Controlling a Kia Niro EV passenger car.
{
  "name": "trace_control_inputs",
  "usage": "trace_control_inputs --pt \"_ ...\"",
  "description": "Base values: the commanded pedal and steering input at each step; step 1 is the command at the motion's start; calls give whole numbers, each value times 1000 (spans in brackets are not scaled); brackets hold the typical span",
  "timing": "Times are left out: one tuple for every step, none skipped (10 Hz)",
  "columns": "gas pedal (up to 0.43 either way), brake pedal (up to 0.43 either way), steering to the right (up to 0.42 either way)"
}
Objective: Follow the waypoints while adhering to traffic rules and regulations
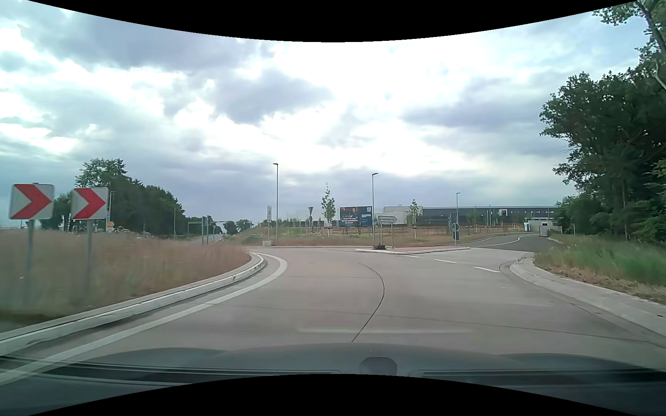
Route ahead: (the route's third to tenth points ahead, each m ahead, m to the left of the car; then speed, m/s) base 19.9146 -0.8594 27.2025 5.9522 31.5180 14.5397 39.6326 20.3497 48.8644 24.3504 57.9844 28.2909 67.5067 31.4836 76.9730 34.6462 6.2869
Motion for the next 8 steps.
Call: trace_control_inputs --pt "98 0 61" --pt "118 0 46" --pt "157 0 38" --pt "157 0 34" --pt "157 0 28" --pt "157 0 14" --pt "157 0 1" --pt "157 0 -18"
